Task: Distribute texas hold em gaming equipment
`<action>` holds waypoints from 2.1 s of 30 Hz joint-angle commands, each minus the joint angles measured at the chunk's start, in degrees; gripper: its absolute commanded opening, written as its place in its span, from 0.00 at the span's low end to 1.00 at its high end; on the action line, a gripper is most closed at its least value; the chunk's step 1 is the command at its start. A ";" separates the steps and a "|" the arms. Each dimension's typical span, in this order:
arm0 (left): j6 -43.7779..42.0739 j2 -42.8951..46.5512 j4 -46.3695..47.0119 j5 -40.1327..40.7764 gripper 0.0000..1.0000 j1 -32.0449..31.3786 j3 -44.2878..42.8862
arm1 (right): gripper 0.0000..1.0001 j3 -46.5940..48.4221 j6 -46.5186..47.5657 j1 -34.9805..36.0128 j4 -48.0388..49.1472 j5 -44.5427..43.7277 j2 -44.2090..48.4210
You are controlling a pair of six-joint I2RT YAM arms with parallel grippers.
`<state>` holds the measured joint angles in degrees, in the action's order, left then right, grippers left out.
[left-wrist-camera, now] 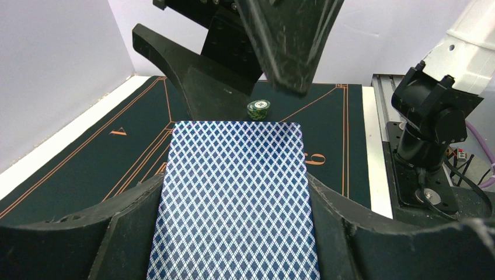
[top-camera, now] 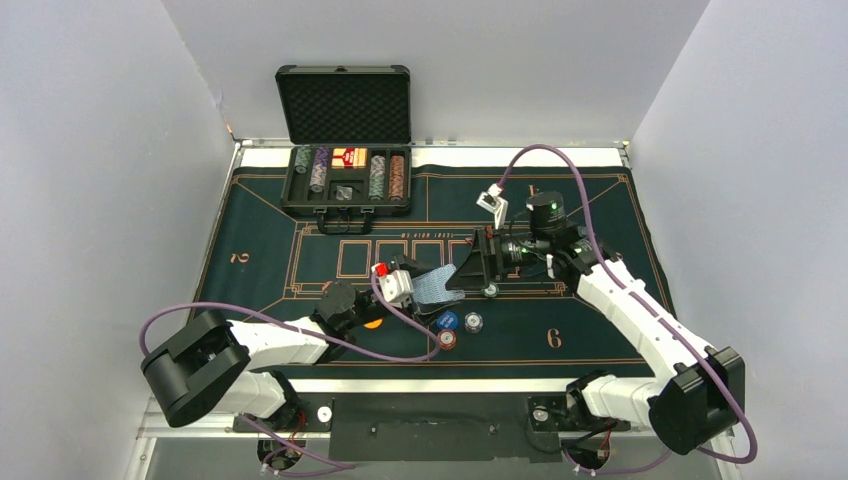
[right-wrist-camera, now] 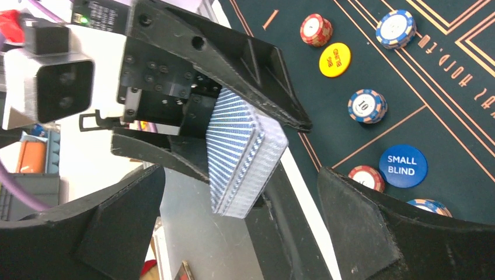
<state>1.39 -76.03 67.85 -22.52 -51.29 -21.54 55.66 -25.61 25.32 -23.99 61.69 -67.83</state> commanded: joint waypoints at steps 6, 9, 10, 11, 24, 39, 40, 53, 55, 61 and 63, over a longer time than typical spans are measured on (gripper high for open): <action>0.04 -0.31 4.26 3.67 0.00 -1.47 -4.08 | 0.97 4.59 5.50 2.51 -5.08 -6.54 -4.26; -0.13 -0.44 3.99 4.11 0.00 -1.77 -4.39 | 0.92 5.66 5.90 3.73 -5.78 -7.55 -5.03; -0.14 -0.48 3.90 4.18 0.00 -1.83 -4.44 | 0.91 5.85 5.91 3.94 -5.84 -7.73 -5.25; -0.22 -0.50 3.79 4.31 0.00 -1.87 -4.42 | 0.90 6.04 5.92 3.98 -5.99 -7.86 -5.36; -1.11 1.83 2.19 5.89 0.00 -1.89 -2.46 | 0.63 5.73 6.28 0.84 -6.95 -9.04 -2.94; -1.10 -0.03 0.99 5.60 0.00 -1.97 -4.26 | 0.90 5.54 3.69 2.18 -4.58 -6.88 -2.80; -1.10 -0.19 0.98 5.62 0.00 -2.04 -4.69 | 0.90 5.66 3.66 2.36 -4.73 -7.87 -3.17; -1.11 0.00 1.03 6.52 0.00 -2.33 -4.60 | 0.76 7.00 5.19 3.67 -7.19 -13.69 -4.63; -1.12 0.42 0.95 6.84 0.00 -2.33 -3.94 | 0.71 6.91 5.41 3.14 -7.36 -13.85 -4.13; -2.88 1.78 0.43 7.64 0.00 -2.23 -2.34 | 0.62 6.96 5.07 0.88 -7.39 -12.61 -2.95; -3.00 2.04 0.27 7.89 0.00 -2.24 -1.96 | 0.62 6.85 4.99 0.35 -7.35 -12.07 -2.38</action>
<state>-0.54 -76.86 63.79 -15.35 -53.32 -23.57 60.64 -21.45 27.24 -31.81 50.26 -72.77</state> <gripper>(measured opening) 0.617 0.625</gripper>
